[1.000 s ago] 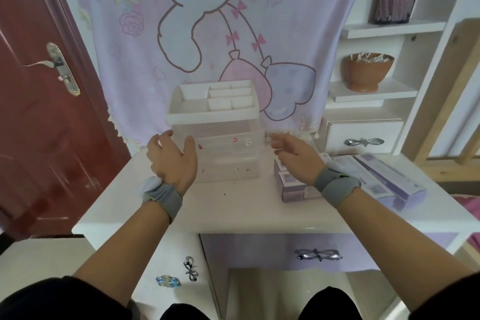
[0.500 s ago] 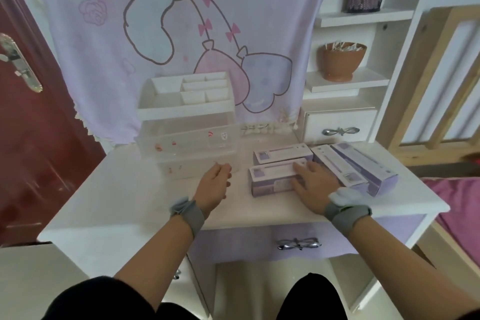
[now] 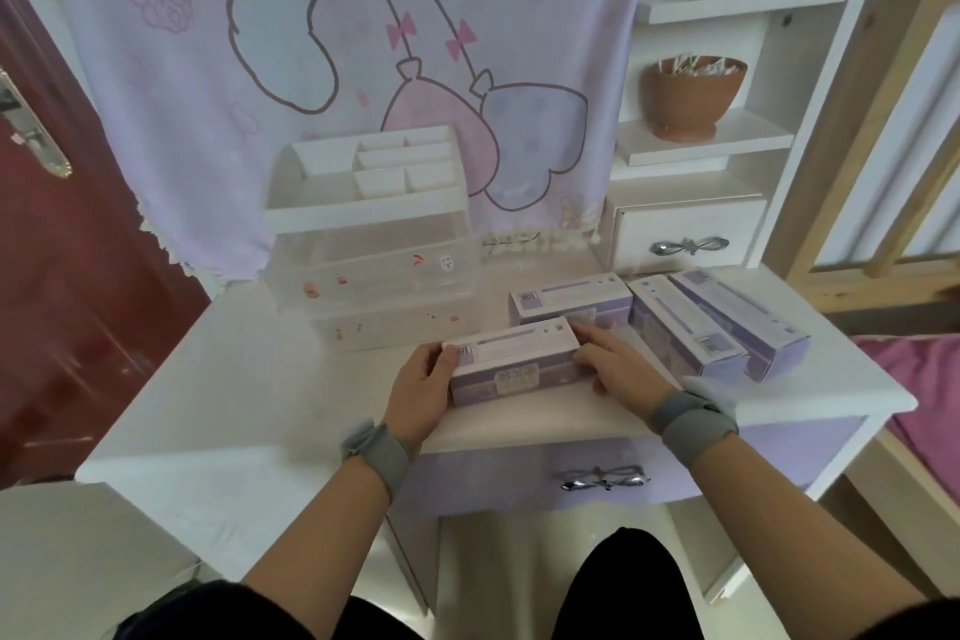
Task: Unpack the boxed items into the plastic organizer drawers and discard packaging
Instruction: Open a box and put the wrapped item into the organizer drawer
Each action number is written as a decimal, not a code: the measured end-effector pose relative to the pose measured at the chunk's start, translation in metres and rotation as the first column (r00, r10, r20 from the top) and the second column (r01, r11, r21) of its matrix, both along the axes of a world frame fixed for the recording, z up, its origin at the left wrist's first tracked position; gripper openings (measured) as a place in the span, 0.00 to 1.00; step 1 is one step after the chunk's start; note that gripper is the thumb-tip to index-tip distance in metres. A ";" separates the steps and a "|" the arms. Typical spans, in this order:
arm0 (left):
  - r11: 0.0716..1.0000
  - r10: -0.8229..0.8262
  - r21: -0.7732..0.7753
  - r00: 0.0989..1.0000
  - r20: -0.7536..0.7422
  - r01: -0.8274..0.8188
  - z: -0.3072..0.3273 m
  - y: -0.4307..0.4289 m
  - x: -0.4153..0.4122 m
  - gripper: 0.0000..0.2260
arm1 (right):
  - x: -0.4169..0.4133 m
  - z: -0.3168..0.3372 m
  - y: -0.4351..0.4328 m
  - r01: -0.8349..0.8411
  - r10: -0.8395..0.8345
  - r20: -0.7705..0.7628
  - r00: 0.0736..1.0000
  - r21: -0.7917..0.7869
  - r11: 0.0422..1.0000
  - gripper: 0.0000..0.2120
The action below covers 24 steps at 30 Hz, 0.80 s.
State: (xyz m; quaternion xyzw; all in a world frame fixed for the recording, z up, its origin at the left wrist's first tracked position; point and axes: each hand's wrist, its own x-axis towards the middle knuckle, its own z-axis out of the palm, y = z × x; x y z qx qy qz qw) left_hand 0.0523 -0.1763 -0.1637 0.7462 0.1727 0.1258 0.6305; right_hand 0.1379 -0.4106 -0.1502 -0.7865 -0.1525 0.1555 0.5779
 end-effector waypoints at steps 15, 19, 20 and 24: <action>0.983 0.036 -0.178 0.999 0.003 -0.035 0.015 0.017 -0.007 0.18 | 0.005 -0.010 -0.010 -0.135 0.166 0.219 0.961 -0.153 0.979 0.27; 0.817 0.019 -0.573 0.992 0.123 0.055 0.037 0.028 -0.007 0.05 | 0.005 -0.010 -0.016 -0.129 0.135 0.155 0.979 -0.044 0.991 0.26; 0.789 0.022 -0.610 0.990 0.142 0.070 0.041 0.030 -0.008 0.06 | 0.004 -0.011 -0.016 -0.119 0.123 0.159 0.979 -0.038 0.992 0.26; 0.760 0.005 -0.639 0.982 0.189 0.119 0.053 0.022 -0.007 0.12 | -0.002 -0.004 -0.018 -0.074 0.096 0.216 0.972 -0.108 0.991 0.26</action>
